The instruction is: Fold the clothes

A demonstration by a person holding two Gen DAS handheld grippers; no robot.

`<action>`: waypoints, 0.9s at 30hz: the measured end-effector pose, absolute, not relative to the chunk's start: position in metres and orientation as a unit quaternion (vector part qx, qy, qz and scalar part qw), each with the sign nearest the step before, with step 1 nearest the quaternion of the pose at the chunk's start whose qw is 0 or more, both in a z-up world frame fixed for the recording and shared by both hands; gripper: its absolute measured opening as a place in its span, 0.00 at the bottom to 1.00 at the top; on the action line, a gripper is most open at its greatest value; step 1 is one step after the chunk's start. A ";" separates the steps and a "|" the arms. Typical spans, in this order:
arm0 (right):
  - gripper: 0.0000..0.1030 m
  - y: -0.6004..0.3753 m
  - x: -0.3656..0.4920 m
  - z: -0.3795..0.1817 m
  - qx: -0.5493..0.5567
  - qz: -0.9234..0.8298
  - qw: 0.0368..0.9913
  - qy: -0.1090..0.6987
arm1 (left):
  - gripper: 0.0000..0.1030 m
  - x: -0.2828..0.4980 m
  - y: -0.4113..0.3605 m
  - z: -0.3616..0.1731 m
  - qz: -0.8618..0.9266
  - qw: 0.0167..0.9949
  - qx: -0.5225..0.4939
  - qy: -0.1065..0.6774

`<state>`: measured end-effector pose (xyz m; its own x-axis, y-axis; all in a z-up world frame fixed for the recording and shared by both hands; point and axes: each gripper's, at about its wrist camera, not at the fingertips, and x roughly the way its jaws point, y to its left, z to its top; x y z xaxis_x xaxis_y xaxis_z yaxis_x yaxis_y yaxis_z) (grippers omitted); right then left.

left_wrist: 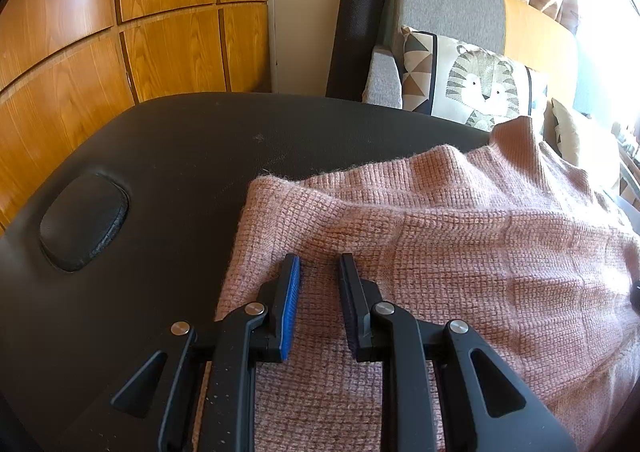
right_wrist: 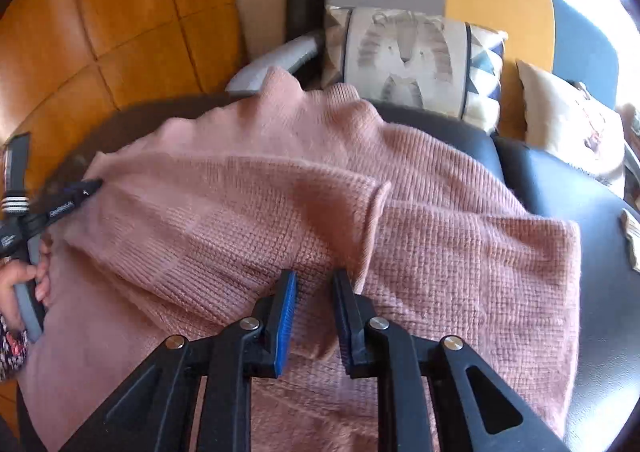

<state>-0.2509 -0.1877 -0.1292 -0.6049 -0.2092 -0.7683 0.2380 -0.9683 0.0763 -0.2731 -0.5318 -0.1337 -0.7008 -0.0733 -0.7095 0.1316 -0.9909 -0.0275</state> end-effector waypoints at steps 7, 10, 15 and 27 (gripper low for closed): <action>0.19 -0.186 -0.245 -0.112 0.426 -0.896 0.120 -0.041 | 0.21 -0.275 -0.529 -0.133 -0.920 0.063 0.385 0.024; 0.19 -0.207 -0.247 -0.119 0.441 -0.889 0.123 0.015 | 0.22 -0.275 -0.530 -0.132 -0.919 0.062 0.388 0.024; 0.20 -0.204 -0.249 -0.124 0.460 -0.880 0.117 -0.007 | 0.23 -0.276 -0.529 -0.130 -0.917 0.064 0.394 0.020; 0.22 -0.212 -0.162 -0.120 0.497 -0.851 0.168 0.023 | 0.40 -0.233 -0.514 -0.111 -0.901 0.036 0.432 0.013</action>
<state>-0.1622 -0.2123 -0.1201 -0.4488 -0.2627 -0.8542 0.3085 -0.9426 0.1278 -0.2331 -0.5141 -0.1111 -0.6234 -0.0539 -0.7801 0.0770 -0.9970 0.0074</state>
